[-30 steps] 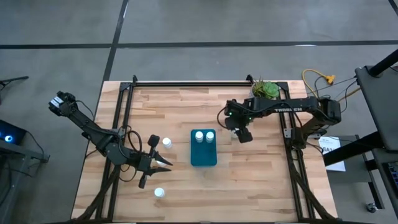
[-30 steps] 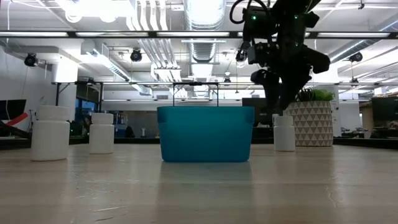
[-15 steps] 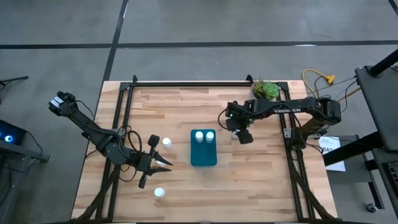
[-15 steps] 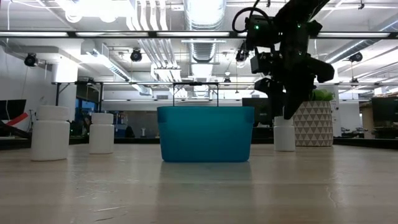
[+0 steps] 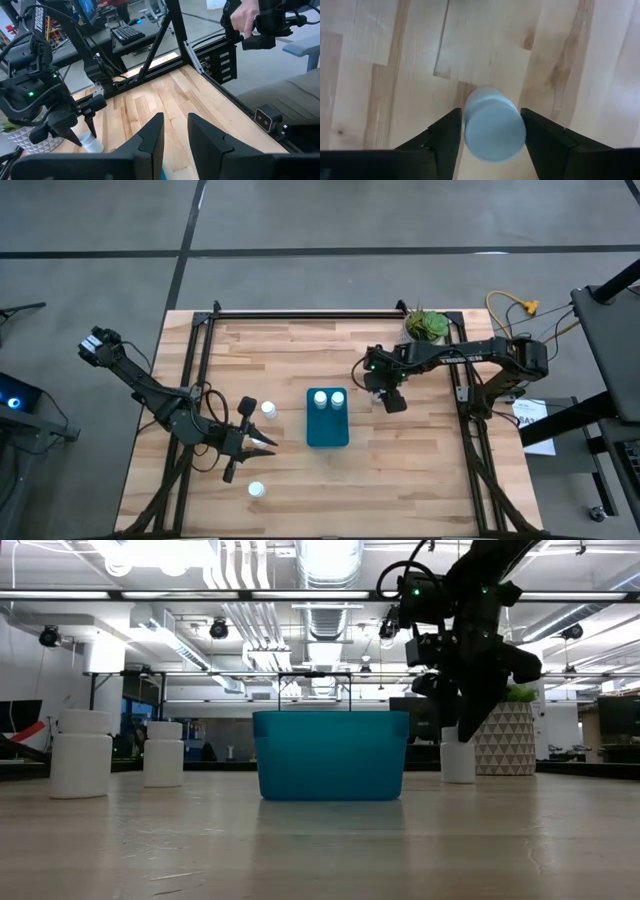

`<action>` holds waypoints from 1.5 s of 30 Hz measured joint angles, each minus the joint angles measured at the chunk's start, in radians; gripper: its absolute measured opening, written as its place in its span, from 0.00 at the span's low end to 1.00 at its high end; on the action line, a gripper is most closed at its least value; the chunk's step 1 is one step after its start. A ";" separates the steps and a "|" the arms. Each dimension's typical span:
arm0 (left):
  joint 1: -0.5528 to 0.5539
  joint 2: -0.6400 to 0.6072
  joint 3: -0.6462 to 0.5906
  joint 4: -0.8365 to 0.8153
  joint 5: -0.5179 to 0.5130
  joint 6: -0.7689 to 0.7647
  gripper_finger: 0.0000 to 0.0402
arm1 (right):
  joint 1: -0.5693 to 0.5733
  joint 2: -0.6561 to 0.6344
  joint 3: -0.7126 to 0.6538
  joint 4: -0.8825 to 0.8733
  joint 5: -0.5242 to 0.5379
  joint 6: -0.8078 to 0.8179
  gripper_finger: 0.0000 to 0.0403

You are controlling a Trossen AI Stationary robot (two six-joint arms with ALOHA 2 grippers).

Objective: Pick and place pill bottles into a basket
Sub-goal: Put the medicine bottle in the blue bin

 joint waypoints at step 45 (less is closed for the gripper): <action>0.000 0.000 0.000 0.000 0.000 0.000 0.17 | 0.189 0.020 0.497 -0.275 -0.019 0.026 0.37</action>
